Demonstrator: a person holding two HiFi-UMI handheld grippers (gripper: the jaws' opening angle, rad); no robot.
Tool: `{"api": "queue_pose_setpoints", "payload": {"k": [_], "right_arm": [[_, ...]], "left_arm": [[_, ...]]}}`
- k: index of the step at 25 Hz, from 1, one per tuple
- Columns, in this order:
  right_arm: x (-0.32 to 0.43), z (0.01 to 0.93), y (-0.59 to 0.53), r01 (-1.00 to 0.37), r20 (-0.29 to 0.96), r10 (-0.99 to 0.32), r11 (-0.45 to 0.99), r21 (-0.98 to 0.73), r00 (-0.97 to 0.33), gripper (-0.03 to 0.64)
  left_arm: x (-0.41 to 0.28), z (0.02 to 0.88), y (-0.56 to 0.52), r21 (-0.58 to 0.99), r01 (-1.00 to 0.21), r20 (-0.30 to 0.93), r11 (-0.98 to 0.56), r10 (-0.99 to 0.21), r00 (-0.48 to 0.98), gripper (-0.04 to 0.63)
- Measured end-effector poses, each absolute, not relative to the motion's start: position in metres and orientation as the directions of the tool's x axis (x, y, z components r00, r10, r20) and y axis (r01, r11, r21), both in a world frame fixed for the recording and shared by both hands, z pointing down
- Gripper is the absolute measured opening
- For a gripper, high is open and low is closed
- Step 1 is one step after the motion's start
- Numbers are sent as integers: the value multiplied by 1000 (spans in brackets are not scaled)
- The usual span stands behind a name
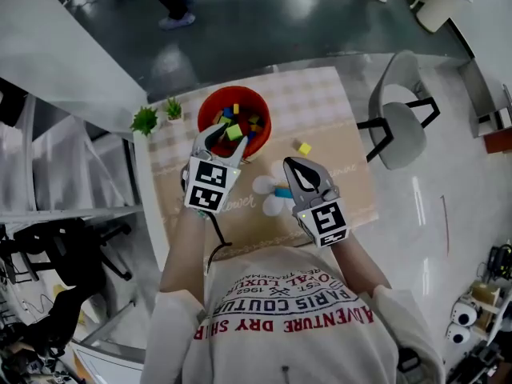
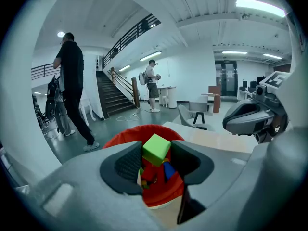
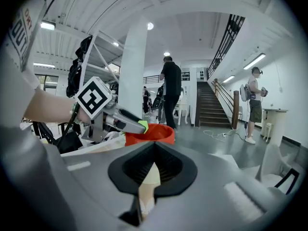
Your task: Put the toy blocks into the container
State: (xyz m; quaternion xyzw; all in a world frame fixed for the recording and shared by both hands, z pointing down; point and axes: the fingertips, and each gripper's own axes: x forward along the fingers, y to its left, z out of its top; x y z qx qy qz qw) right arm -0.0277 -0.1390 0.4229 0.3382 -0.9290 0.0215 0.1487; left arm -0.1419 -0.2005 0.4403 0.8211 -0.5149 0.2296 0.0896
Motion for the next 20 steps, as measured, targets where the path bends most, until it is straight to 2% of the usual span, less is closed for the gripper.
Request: {"api": "queue_pose_setpoints", "payload": {"k": [4,6,7,14,20], "right_arm": [[-22,431,-134,-649,315,-633,758,66,-707,2],[-19,433,-130,-656,321,-639,752,71,-698,2],[-17,433,-127,-660,324,-644,748,74,-693,2],[-7,435,-111,-687,319,-672,722,83,-668,2],[4,450,-102,-678,340,-648,734,41,-682,2]], "left_arm": [[-144,448,-202,-52,-909,455,-414,-820,347,204],[-141,444,-200,0,-916,406,-402,-837,367,327],[-140,441,-198,20,-918,383,-397,-845,373,353],[-126,433,-166,43,-894,332,-447,-837,434,359],[-110,453,-123,16,-907,398,-420,-830,391,359]]}}
